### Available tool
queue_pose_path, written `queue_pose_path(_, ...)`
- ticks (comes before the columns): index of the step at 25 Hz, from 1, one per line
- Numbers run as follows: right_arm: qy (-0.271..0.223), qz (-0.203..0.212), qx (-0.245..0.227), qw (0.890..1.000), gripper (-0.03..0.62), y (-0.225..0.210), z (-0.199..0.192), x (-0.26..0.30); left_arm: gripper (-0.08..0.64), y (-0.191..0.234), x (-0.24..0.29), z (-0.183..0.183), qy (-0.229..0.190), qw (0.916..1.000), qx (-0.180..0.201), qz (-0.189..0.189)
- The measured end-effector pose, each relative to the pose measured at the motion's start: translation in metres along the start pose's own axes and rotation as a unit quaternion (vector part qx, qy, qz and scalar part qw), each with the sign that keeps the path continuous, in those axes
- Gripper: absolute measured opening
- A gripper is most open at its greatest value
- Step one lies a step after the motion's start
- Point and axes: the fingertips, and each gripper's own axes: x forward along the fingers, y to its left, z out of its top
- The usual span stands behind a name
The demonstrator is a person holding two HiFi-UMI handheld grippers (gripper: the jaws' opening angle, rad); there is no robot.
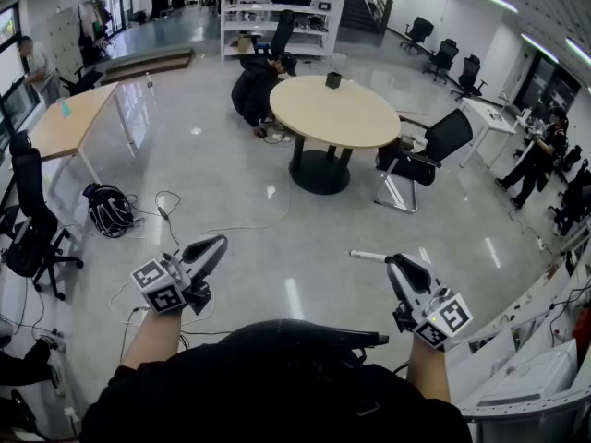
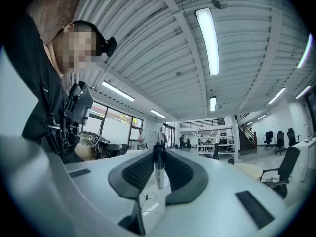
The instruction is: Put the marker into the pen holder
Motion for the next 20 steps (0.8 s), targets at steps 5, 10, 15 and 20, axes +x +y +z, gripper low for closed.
queue_pose_path(5,0.002,0.003,-0.006,1.0,0.077,0.005,0.005,0.005,-0.004,0.0,-0.003,0.004,-0.009,1.0,-0.001,-0.004)
queue_pose_path(10,0.005,-0.001,-0.006,1.0,0.077,0.002,0.004,0.003,-0.004,-0.001,-0.002,0.001,-0.01,0.9999,-0.003,-0.006)
queue_pose_path(15,0.016,0.0,-0.003,1.0,0.077,0.006,-0.001,0.013,-0.005,0.002,-0.01,0.0,-0.009,0.9999,-0.004,-0.005)
queue_pose_path(20,0.023,0.009,-0.005,1.0,0.077,0.013,-0.003,0.027,-0.004,0.01,-0.018,0.002,-0.015,0.9998,-0.009,-0.001)
